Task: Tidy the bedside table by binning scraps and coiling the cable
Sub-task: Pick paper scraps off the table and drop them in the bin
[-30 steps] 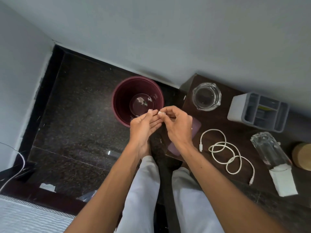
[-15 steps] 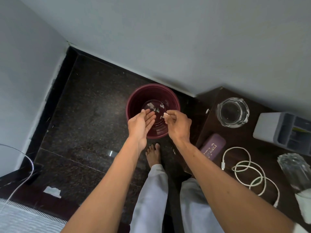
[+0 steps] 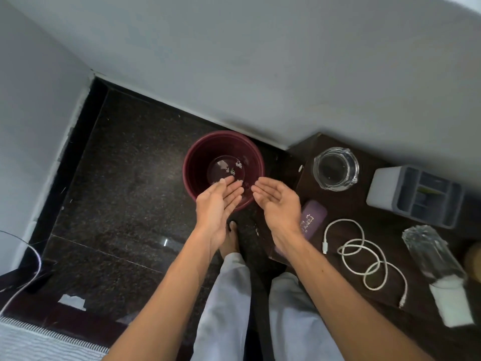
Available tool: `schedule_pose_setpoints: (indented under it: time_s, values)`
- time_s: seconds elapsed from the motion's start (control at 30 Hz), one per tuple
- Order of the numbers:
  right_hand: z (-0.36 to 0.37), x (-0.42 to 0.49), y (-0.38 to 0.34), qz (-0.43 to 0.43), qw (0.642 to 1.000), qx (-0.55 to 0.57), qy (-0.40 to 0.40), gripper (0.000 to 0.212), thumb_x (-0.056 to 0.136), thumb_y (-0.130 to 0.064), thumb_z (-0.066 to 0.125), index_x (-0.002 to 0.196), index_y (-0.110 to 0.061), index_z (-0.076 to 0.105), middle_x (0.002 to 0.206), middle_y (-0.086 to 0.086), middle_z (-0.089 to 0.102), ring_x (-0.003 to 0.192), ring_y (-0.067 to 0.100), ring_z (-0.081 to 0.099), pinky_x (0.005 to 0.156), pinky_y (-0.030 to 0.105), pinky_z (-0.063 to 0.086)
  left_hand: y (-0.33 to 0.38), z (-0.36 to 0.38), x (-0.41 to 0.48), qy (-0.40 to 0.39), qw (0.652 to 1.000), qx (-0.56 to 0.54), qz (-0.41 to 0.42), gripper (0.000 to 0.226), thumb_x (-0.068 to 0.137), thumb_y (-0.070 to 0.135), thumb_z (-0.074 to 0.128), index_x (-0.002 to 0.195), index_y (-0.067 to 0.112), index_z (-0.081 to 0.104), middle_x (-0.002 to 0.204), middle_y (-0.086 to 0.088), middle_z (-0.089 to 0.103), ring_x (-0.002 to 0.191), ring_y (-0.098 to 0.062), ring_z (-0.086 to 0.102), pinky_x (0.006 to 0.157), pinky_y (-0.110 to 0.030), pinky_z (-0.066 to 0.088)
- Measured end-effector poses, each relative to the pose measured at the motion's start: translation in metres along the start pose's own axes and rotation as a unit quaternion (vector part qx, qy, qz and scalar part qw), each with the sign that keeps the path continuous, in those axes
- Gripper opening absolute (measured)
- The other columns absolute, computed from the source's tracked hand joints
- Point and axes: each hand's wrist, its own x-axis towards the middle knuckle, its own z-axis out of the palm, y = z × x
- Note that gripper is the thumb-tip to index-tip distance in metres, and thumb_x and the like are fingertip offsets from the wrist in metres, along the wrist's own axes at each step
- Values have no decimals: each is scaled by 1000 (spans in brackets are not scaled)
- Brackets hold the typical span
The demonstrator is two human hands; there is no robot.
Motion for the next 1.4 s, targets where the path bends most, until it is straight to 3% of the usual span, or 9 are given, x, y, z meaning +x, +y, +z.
schedule_pose_setpoints:
  time_s: [0.13, 0.37, 0.63, 0.77, 0.83, 0.93, 1.17, 1.3, 1.4]
  values:
    - [-50, -35, -14, -6, 996, 88, 24, 38, 85, 15, 67, 116, -6, 67, 108, 6, 75, 102, 12, 74, 90, 23, 58, -18, 29, -31, -41, 999, 4, -6, 30, 108, 21, 47, 127, 7, 66, 114, -12, 77, 105, -19, 75, 94, -30, 57]
    - [-166, -67, -18, -44, 984, 83, 151, 30, 84, 10, 71, 109, -6, 71, 102, 5, 77, 95, 12, 75, 83, 19, 58, -67, 97, -82, -96, 994, 46, -34, 25, 107, 16, 48, 120, 8, 67, 110, -14, 77, 104, -20, 75, 95, -29, 57]
    - [-282, -64, 4, -41, 946, -44, 320, 16, 88, -5, 71, 102, -10, 75, 94, 0, 77, 91, 14, 74, 84, 27, 59, -120, 152, -120, -150, 982, 112, -37, 26, 107, 16, 46, 118, 11, 69, 105, -10, 79, 97, -16, 76, 82, -22, 60]
    - [-312, -55, 6, -64, 920, -145, 359, 17, 94, -8, 63, 107, -12, 72, 96, -4, 72, 82, 1, 66, 77, 13, 53, -136, 165, -132, -161, 978, 131, -33, 27, 107, 18, 47, 118, 10, 70, 106, -11, 79, 99, -17, 75, 85, -23, 61]
    - [-325, -44, 6, -84, 907, -163, 379, 19, 95, -7, 60, 111, -10, 70, 102, 0, 72, 87, 7, 66, 80, 16, 52, -142, 168, -135, -158, 977, 142, -32, 27, 107, 19, 48, 119, 10, 70, 107, -10, 79, 100, -18, 75, 87, -24, 60]
    - [-340, -19, 10, -90, 894, -220, 380, 21, 95, -5, 60, 115, -5, 67, 109, 11, 72, 99, 23, 68, 88, 30, 55, -148, 169, -138, -151, 977, 147, -32, 26, 106, 19, 49, 119, 10, 70, 106, -10, 80, 101, -20, 74, 89, -26, 60]
    - [-361, 32, 5, -76, 873, -335, 347, 24, 94, 2, 55, 115, 2, 67, 111, 24, 70, 103, 37, 66, 72, 20, 35, -158, 168, -140, -147, 982, 116, -24, 29, 106, 22, 49, 125, 7, 66, 110, -12, 78, 108, -23, 74, 97, -34, 55]
    - [-375, 63, 10, -49, 872, -378, 306, 31, 91, 2, 55, 121, 0, 63, 118, 25, 65, 109, 39, 63, 85, 33, 47, -161, 172, -139, -150, 986, 64, -30, 35, 107, 29, 47, 128, 6, 64, 118, -15, 75, 113, -26, 72, 101, -38, 53]
    - [-380, 83, 12, -11, 863, -426, 273, 29, 90, -1, 59, 118, -5, 66, 118, 21, 66, 108, 37, 64, 82, 31, 47, -161, 177, -136, -144, 988, 54, -31, 38, 106, 33, 46, 128, 7, 64, 119, -16, 75, 112, -27, 72, 100, -39, 53]
